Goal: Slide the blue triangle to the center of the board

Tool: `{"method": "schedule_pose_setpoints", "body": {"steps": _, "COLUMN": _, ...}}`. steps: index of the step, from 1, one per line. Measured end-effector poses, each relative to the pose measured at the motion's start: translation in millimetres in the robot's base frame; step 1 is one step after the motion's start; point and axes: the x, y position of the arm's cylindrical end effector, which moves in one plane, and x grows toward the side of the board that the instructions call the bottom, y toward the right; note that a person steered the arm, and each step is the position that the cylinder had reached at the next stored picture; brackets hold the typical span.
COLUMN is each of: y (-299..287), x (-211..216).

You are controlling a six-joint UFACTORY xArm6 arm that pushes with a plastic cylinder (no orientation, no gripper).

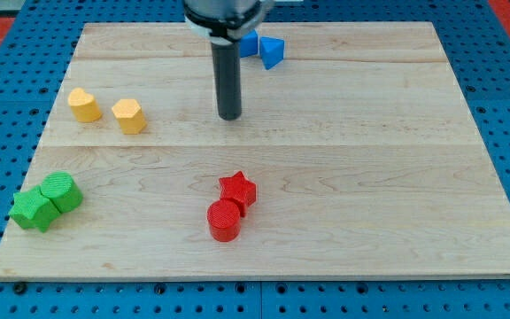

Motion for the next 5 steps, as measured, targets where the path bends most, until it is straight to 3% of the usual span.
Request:
{"method": "schedule_pose_setpoints", "body": {"steps": 2, "y": -17.2, "x": -128.0}}
{"method": "schedule_pose_setpoints", "body": {"steps": 3, "y": -38.6, "x": -164.8}}
{"method": "schedule_pose_setpoints", "body": {"steps": 4, "y": 46.5, "x": -174.2}}
{"method": "schedule_pose_setpoints", "body": {"steps": 5, "y": 88.1, "x": -107.8}}
